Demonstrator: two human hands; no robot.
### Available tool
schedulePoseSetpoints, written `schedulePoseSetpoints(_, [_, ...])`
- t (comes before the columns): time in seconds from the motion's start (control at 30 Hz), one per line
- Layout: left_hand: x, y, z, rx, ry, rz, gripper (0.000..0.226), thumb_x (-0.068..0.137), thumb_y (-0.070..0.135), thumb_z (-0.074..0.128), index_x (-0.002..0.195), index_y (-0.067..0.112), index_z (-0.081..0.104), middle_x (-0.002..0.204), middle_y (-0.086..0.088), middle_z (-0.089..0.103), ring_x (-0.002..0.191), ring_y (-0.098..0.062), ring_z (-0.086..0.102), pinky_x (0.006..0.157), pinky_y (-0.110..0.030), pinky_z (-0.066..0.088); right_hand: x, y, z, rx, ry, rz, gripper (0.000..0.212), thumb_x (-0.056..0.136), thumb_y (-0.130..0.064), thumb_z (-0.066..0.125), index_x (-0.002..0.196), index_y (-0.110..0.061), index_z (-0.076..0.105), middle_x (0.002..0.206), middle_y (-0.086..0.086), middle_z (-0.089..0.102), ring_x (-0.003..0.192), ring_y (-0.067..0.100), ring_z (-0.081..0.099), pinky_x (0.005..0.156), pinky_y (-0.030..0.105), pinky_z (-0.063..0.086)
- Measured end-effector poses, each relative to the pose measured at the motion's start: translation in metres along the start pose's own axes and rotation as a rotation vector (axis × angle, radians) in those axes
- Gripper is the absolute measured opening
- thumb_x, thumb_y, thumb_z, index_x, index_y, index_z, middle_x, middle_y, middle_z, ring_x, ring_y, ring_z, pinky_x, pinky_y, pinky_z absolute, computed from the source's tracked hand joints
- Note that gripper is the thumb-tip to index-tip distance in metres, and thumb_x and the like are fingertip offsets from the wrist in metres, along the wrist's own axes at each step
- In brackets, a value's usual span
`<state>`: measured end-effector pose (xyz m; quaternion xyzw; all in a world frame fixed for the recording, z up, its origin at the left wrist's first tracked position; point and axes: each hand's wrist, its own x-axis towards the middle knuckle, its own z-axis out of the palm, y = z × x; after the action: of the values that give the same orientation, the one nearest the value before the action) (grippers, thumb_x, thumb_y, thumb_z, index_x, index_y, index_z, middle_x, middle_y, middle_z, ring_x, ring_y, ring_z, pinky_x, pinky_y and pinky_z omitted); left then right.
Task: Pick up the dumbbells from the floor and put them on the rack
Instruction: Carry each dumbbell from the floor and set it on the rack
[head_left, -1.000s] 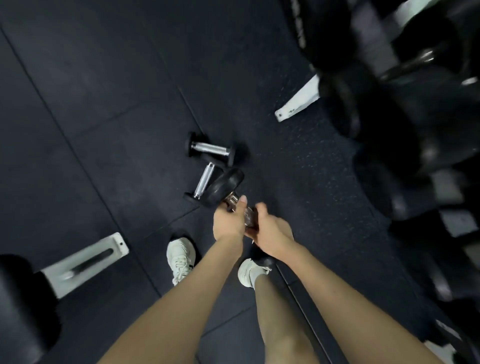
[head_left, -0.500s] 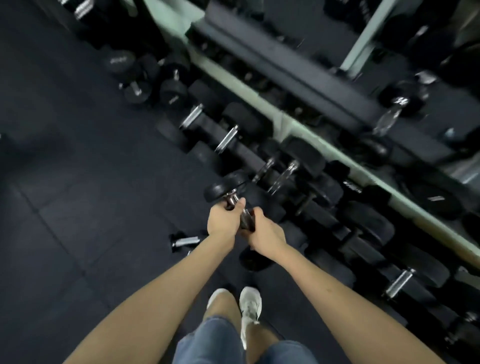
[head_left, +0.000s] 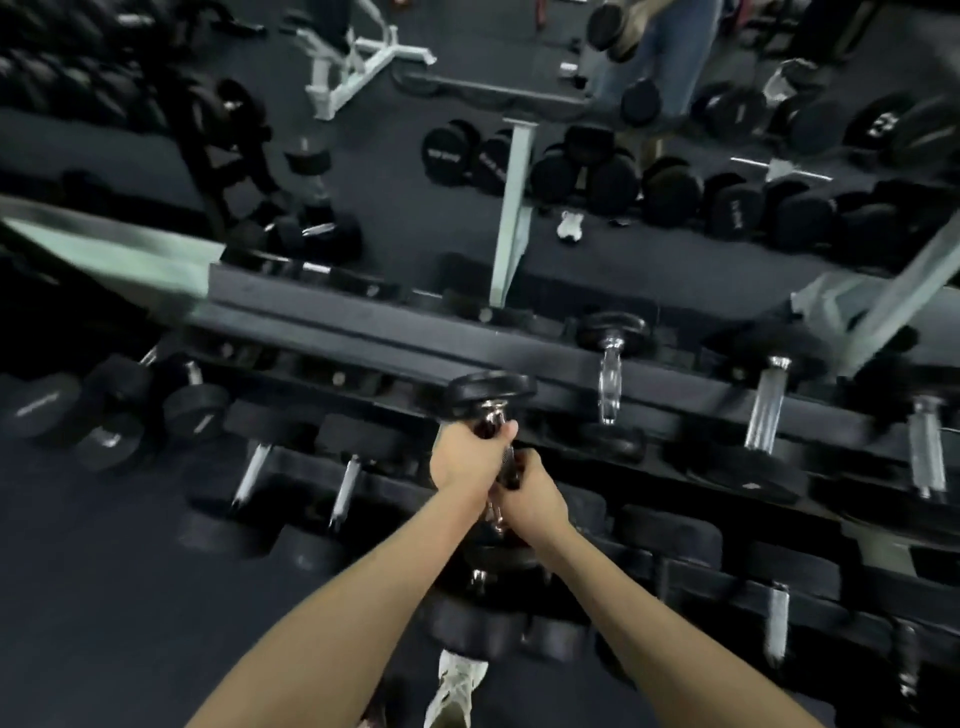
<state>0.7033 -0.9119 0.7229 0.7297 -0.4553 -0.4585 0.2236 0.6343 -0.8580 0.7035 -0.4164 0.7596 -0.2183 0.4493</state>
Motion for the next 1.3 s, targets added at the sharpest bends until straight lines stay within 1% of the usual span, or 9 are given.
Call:
schedulePoseSetpoints(0.13, [0.065,0.037,0.002,0.168,-0.093,0.104,0.033,0.078,0.048,0.067,0.09,0.017,0.073,0.086,-0.002,0.074,0.088,-0.024,0.07,0.061,-0.024,0.044,0.06,-0.032,0.007,0.205,0.068,0.094,0.035,0.08,-0.032,0.062,0.107,-0.021,0.044,0.098,-0.001,0.066,0.09,0.024,0.067,0.083,0.047,0.055])
schedulePoseSetpoints(0.23, [0.114,0.059,0.001,0.301,-0.11,0.179,0.034,0.08,0.048,0.065,0.092,0.018,0.073,0.091,-0.006,0.075,0.092,-0.026,0.069,0.068,-0.026,0.044,0.107,-0.05,0.019,0.355,0.068,0.14,0.038,0.077,-0.031,0.063,0.108,-0.019,0.046,0.102,0.005,0.068,0.09,0.027,0.068,0.082,0.052,0.055])
schedulePoseSetpoints(0.53, [0.211,0.083,0.015,0.393,-0.176,0.224,0.029,0.084,0.043,0.063,0.083,0.016,0.073,0.07,0.004,0.065,0.071,-0.017,0.063,0.055,-0.024,0.041,0.204,-0.079,0.034,0.443,0.113,0.226,0.034,0.08,-0.026,0.061,0.109,-0.02,0.044,0.096,0.001,0.063,0.088,0.022,0.062,0.077,0.041,0.051])
schedulePoseSetpoints(0.63, [0.226,0.076,0.022,0.424,-0.208,0.216,0.03,0.083,0.044,0.064,0.085,0.016,0.074,0.075,0.001,0.069,0.071,-0.017,0.063,0.062,-0.026,0.046,0.215,-0.075,0.041,0.463,0.121,0.26,0.035,0.08,-0.025,0.06,0.11,-0.018,0.045,0.095,0.002,0.064,0.083,0.02,0.061,0.072,0.039,0.05])
schedulePoseSetpoints(0.8, [0.236,0.066,0.019,0.365,-0.227,0.204,0.027,0.081,0.045,0.064,0.087,0.021,0.073,0.085,0.0,0.073,0.079,-0.017,0.064,0.068,-0.027,0.046,0.22,-0.079,0.048,0.399,0.161,0.276,0.029,0.083,-0.025,0.057,0.109,-0.018,0.044,0.093,0.003,0.066,0.084,0.024,0.065,0.074,0.042,0.054])
schedulePoseSetpoints(0.97, [0.235,0.065,0.015,0.315,-0.284,0.182,0.031,0.084,0.044,0.062,0.1,0.018,0.07,0.1,-0.002,0.072,0.096,-0.021,0.065,0.081,-0.033,0.051,0.217,-0.089,0.044,0.361,0.107,0.289,0.041,0.084,-0.026,0.061,0.118,-0.011,0.044,0.102,0.007,0.065,0.09,0.026,0.065,0.079,0.044,0.056])
schedulePoseSetpoints(1.03, [0.23,0.061,0.011,0.288,-0.28,0.174,0.035,0.084,0.044,0.061,0.106,0.017,0.068,0.105,-0.003,0.071,0.101,-0.022,0.064,0.087,-0.036,0.052,0.209,-0.091,0.042,0.261,0.11,0.275,0.042,0.085,-0.029,0.061,0.118,-0.009,0.044,0.103,0.007,0.065,0.088,0.025,0.063,0.072,0.039,0.052])
schedulePoseSetpoints(1.13, [0.22,0.052,-0.002,0.244,-0.188,0.172,0.041,0.085,0.045,0.059,0.111,0.014,0.065,0.11,-0.004,0.07,0.103,-0.024,0.064,0.091,-0.04,0.051,0.186,-0.09,0.036,-0.014,0.229,0.186,0.038,0.089,-0.034,0.055,0.118,-0.012,0.044,0.111,0.009,0.065,0.096,0.03,0.064,0.073,0.035,0.046])
schedulePoseSetpoints(1.3, [0.185,0.019,-0.037,0.142,0.021,0.124,0.04,0.086,0.042,0.06,0.112,0.012,0.064,0.115,-0.005,0.069,0.11,-0.024,0.062,0.094,-0.036,0.047,0.125,-0.078,0.026,-0.202,0.355,0.001,0.048,0.091,-0.033,0.055,0.133,-0.014,0.041,0.129,0.006,0.056,0.11,0.027,0.059,0.081,0.033,0.044])
